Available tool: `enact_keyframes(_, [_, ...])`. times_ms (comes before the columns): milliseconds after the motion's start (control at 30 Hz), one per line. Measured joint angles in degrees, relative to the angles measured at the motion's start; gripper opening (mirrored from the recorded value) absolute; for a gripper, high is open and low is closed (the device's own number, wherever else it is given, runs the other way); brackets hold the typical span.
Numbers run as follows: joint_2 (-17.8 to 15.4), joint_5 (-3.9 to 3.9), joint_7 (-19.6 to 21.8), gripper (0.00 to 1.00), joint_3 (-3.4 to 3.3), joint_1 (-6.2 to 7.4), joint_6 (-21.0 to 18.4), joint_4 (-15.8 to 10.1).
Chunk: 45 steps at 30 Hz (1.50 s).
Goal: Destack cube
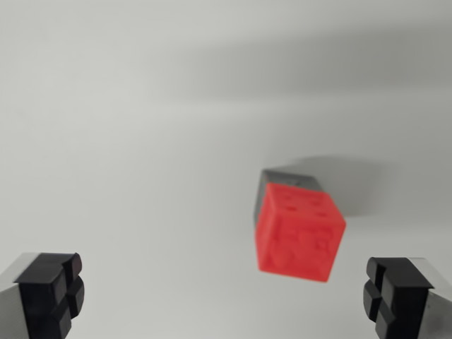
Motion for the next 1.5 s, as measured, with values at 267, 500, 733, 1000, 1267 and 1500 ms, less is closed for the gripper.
enact_keyframes(267, [-0.5, 0.0, 0.78, 1.0, -0.9, -0.02, 4.1, -4.45])
enact_keyframes(500, [-0.65, 0.0, 1.41, 1.0, -1.67, -0.1, 7.67, -8.05])
enact_keyframes(733, [-0.64, 0.0, 2.07, 1.0, -2.5, -0.36, 11.93, -12.11])
enact_keyframes(1000, [-0.01, 0.0, 2.66, 1.0, -3.41, -0.79, 17.15, -16.43])
enact_keyframes(1267, [2.43, 0.39, 2.85, 1.0, -3.97, -1.23, 22.5, -19.09])
enact_keyframes(1500, [7.85, 1.75, 2.09, 1.0, -3.67, -1.23, 27.32, -18.94])
